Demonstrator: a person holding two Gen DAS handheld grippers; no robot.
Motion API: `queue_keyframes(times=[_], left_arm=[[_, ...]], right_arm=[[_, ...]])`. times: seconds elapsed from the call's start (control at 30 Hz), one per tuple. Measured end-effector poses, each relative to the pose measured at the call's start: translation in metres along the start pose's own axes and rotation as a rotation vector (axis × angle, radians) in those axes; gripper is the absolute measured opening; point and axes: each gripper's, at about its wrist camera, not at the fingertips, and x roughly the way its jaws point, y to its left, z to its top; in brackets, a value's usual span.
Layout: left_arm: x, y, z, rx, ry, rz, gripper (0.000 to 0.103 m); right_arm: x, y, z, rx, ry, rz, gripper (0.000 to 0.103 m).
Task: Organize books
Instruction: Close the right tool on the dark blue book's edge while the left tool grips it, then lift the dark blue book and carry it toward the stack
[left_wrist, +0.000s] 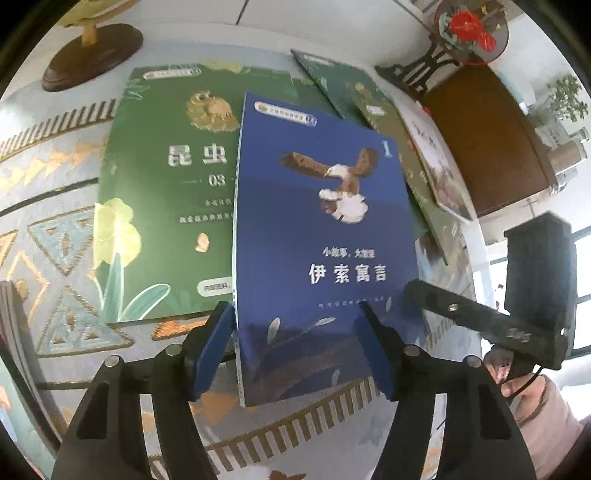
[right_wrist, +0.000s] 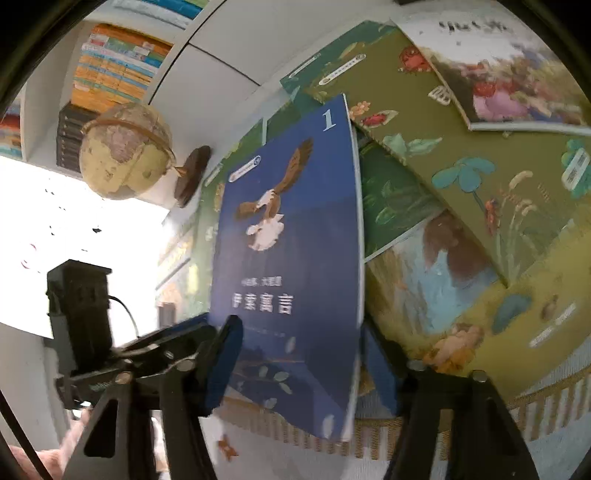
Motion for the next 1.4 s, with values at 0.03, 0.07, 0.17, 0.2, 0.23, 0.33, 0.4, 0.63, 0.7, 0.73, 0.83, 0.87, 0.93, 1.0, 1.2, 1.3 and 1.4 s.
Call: queue_keyframes(times=[0.03, 0.07, 0.17, 0.2, 0.23, 0.33, 0.4, 0.63, 0.7, 0.73, 0.83, 0.87, 0.93, 1.0, 1.2, 1.3, 1.4], left_arm=[[-0.004, 0.001, -0.001, -0.010, -0.015, -0.011, 0.063], [-0.008, 0.003, -0.001, -0.019, -0.023, -0.026, 0.063], [-0.016, -0.002, -0.002, -0.009, -0.039, -0.036, 0.063], [-0.018, -0.006, -0.003, 0.006, -0.042, -0.030, 0.064], [-0.020, -0.009, -0.004, 0.016, -0.044, -0.029, 0.064], [-0.024, -0.012, -0.007, 0.016, -0.056, -0.031, 0.064], [-0.026, -0.012, -0.008, 0.002, -0.061, -0.050, 0.063], [-0.038, -0.017, -0.016, 0.003, -0.077, -0.069, 0.063], [-0.042, -0.017, -0.018, -0.001, -0.083, -0.079, 0.063], [-0.044, -0.018, -0.019, 0.000, -0.085, -0.078, 0.063], [-0.050, -0.022, -0.021, 0.010, -0.098, -0.072, 0.063], [-0.052, -0.021, -0.021, 0.007, -0.102, -0.075, 0.063], [-0.056, -0.023, -0.023, 0.007, -0.110, -0.078, 0.063], [-0.060, -0.025, -0.024, 0.011, -0.119, -0.077, 0.063], [-0.073, -0.027, -0.033, 0.015, -0.144, -0.071, 0.064], [-0.079, -0.029, -0.036, 0.017, -0.156, -0.068, 0.063], [-0.086, -0.030, -0.040, 0.016, -0.172, -0.064, 0.064]], right_arm=[[-0.002, 0.000, -0.001, -0.005, -0.004, 0.000, 0.033], [-0.006, -0.001, -0.001, 0.001, -0.014, 0.018, 0.030], [-0.017, 0.001, 0.000, 0.007, -0.038, 0.062, 0.022], [-0.020, 0.005, 0.000, -0.014, -0.044, 0.061, 0.022], [-0.021, 0.009, -0.001, -0.027, -0.044, 0.063, 0.022], [-0.021, 0.017, -0.002, -0.045, -0.047, 0.065, 0.022], [-0.021, 0.020, -0.004, -0.054, -0.046, 0.049, 0.022], [-0.026, 0.039, -0.013, -0.157, -0.063, -0.031, 0.014], [-0.029, 0.047, -0.016, -0.190, -0.072, -0.047, 0.014], [-0.032, 0.052, -0.018, -0.210, -0.079, -0.051, 0.014], [-0.040, 0.065, -0.023, -0.250, -0.098, -0.059, 0.013], [-0.041, 0.067, -0.023, -0.259, -0.102, -0.061, 0.013], [-0.044, 0.072, -0.025, -0.277, -0.109, -0.073, 0.013], [-0.046, 0.075, -0.028, -0.282, -0.113, -0.073, 0.013], [-0.058, 0.085, -0.037, -0.299, -0.138, -0.062, 0.013], [-0.064, 0.093, -0.041, -0.318, -0.154, -0.059, 0.013], [-0.069, 0.100, -0.044, -0.333, -0.166, -0.056, 0.013]])
